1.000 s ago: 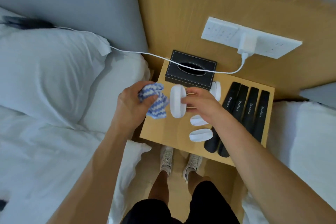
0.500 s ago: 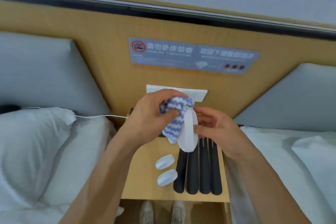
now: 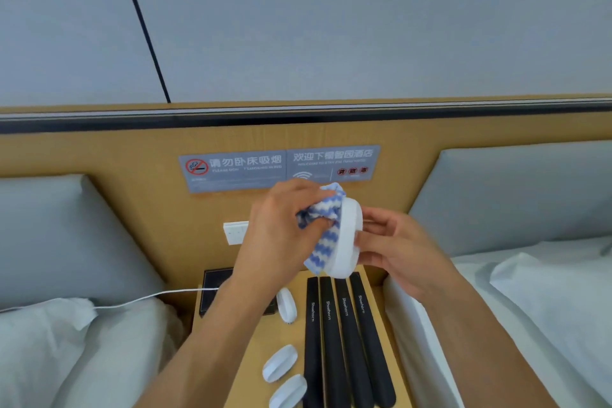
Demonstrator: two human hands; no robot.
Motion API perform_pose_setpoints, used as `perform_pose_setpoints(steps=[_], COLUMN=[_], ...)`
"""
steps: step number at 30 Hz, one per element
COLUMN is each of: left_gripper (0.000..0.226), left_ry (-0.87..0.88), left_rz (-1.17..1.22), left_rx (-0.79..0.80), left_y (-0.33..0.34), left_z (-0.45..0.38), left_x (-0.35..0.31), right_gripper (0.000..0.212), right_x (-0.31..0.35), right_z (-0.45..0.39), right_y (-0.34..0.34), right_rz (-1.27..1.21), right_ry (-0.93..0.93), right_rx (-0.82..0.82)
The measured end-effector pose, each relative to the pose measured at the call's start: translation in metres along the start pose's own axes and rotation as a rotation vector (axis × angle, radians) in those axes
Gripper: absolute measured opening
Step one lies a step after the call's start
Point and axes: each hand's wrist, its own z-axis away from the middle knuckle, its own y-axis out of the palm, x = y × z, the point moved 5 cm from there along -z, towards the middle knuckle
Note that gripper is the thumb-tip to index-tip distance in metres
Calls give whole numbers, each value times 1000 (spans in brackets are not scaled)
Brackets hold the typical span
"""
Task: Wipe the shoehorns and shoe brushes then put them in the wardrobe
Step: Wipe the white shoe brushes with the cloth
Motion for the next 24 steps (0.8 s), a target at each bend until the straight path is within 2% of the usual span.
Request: perform_pose_setpoints(steps=[6, 13, 15, 20, 24], left_gripper=[29, 29, 29, 34, 38], left_ry=[120, 190, 175, 131, 169], left_rz=[-59, -100, -104, -101, -116], left_rx=[47, 347, 351, 201, 331], left_y=[6, 4, 0, -1, 6], left_z=[1, 2, 1, -10, -11], left_x=[-19, -22, -20, -23, -24], right_gripper=[58, 36, 38, 41, 53], right_x=[16, 19, 17, 13, 7], right_z=[-6, -5, -3, 0, 2], right_y=[-15, -25, -22, -11, -13], right_rz=[-58, -44, -29, 4, -83], right_ry=[-16, 14, 35, 75, 74], right_rx=[-88, -113, -93, -4, 18])
